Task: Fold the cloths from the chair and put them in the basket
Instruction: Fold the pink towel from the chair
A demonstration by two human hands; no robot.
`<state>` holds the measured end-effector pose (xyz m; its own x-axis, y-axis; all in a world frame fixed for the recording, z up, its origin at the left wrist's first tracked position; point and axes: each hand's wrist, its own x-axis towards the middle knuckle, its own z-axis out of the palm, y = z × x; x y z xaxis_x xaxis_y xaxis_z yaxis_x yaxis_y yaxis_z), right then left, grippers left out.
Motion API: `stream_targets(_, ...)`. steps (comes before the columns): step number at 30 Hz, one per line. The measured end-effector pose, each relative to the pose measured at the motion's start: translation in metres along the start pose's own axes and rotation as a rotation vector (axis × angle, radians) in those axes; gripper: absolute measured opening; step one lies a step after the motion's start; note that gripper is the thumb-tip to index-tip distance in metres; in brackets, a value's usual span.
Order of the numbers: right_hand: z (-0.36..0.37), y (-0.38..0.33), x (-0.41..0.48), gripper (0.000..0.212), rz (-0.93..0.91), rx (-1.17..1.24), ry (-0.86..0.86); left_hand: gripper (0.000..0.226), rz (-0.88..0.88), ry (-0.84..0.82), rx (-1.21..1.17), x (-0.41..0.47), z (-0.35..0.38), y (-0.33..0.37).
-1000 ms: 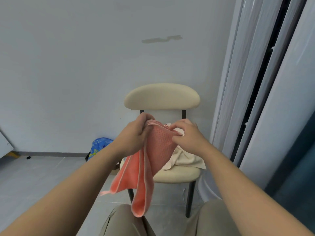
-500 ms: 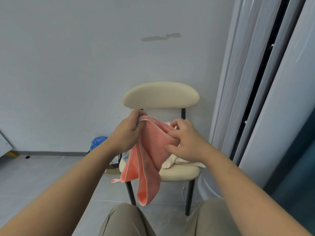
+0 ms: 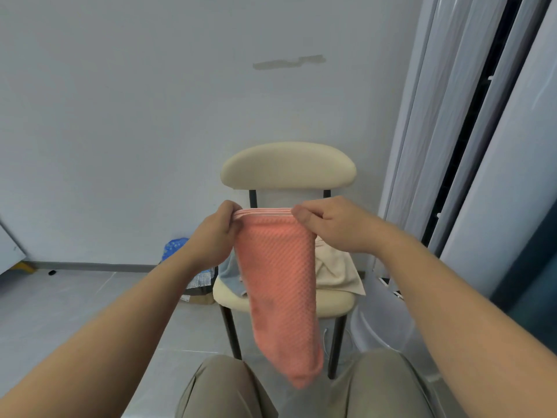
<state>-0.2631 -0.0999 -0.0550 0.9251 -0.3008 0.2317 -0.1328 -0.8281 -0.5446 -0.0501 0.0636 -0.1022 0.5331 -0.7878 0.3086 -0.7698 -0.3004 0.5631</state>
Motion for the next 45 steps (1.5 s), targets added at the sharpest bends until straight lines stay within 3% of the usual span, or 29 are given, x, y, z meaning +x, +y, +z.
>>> stream_targets(7,-0.006,0.001,-0.002,0.042,-0.024,-0.109,-0.008,0.011,-0.063,0.015,-0.101,0.002,0.005,0.007)
stream_targets(12,-0.014,0.004,-0.002,0.049,0.007,-0.054,0.075,0.011,-0.069,0.02,-0.158,0.004,0.004,0.013)
stream_targets(16,-0.013,0.007,0.001,0.039,0.001,-0.129,0.214,0.012,-0.099,0.021,-0.199,0.004,0.002,0.018)
stream_targets(23,-0.002,0.002,0.001,0.011,0.014,0.17,0.246,0.016,-0.218,0.038,-0.334,0.003,-0.007,0.021)
stream_targets(26,0.002,-0.001,0.005,0.023,0.004,0.237,0.26,0.015,-0.242,0.078,-0.251,0.002,-0.009,0.022)
stream_targets(33,0.017,-0.013,0.01,0.031,-0.043,0.265,0.235,0.022,0.063,-0.124,-0.199,-0.005,-0.013,0.071)
stream_targets(36,0.022,-0.01,0.009,0.034,-0.023,0.345,0.263,0.015,0.186,-0.012,-0.069,0.001,-0.006,0.081)
stream_targets(39,0.027,-0.001,0.005,0.041,0.063,0.506,0.282,0.013,0.201,0.046,-0.006,0.008,-0.001,0.084)
stream_targets(45,0.072,0.049,-0.013,0.033,0.214,0.561,0.115,0.021,0.245,0.115,0.069,0.019,-0.004,0.089)
